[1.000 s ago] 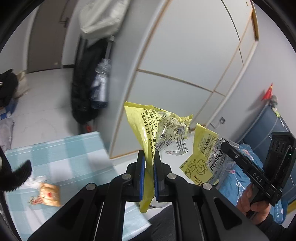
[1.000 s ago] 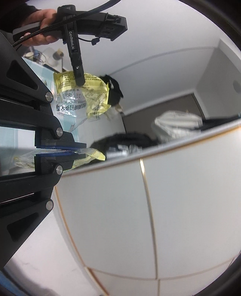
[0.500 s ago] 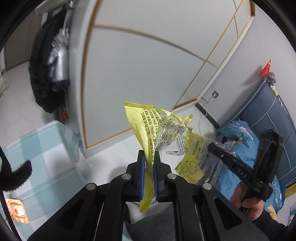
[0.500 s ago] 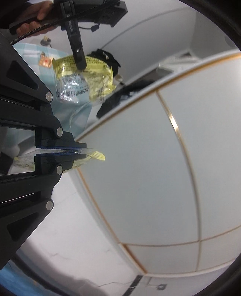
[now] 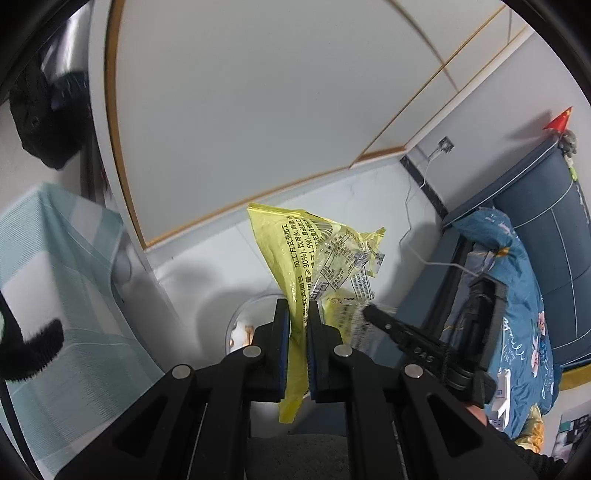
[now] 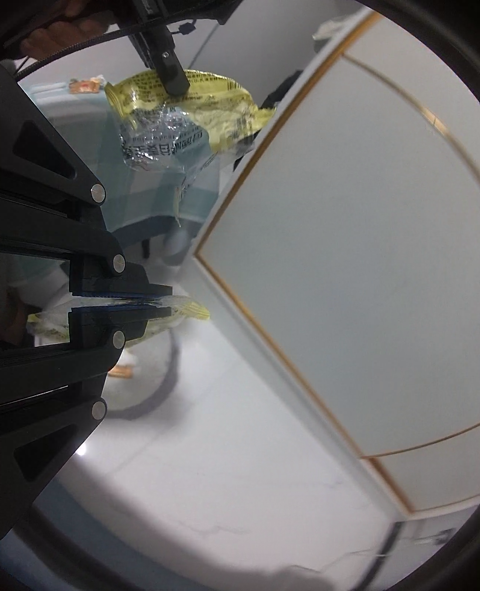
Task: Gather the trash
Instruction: 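Carry yellow bag in left gripper while right carries its bag to bin, then open right gripper over the bin while left gripper then releases its bag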
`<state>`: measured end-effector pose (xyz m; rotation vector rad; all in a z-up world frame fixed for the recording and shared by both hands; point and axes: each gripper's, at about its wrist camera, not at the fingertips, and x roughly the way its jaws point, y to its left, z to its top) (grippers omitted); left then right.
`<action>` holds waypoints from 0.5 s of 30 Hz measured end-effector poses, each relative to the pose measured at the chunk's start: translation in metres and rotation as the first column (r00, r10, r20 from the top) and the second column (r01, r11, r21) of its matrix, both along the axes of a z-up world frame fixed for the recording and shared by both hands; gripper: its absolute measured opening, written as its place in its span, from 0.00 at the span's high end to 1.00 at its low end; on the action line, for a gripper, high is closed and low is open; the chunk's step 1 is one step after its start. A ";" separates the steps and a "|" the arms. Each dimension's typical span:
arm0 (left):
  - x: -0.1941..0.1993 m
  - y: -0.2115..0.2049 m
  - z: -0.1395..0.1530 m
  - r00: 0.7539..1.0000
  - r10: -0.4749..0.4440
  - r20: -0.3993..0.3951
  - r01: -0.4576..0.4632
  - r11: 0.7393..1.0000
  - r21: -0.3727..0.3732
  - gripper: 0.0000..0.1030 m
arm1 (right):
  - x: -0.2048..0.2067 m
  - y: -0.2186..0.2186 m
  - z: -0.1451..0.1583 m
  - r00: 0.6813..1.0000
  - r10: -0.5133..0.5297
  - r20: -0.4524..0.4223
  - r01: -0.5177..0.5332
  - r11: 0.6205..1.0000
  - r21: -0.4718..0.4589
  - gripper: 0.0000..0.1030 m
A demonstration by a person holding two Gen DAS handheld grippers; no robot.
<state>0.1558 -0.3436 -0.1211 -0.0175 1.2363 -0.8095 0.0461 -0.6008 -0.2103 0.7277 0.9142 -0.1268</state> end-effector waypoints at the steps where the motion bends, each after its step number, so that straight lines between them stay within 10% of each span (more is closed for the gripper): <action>1: 0.001 -0.001 -0.005 1.000 -0.001 -0.010 0.001 1.000 0.005 0.96 | 0.000 -0.001 -0.010 1.000 -0.004 -0.018 0.004 1.000 0.012 0.97; 10: 0.007 -0.017 -0.027 0.995 -0.009 -0.096 0.013 0.999 0.042 0.96 | -0.009 -0.007 -0.052 0.991 -0.006 -0.131 0.021 0.993 0.113 0.90; 15: 0.004 -0.029 -0.039 0.992 -0.042 -0.118 0.052 0.995 0.081 0.96 | -0.017 -0.013 -0.053 0.987 -0.030 -0.155 0.047 0.993 0.107 0.69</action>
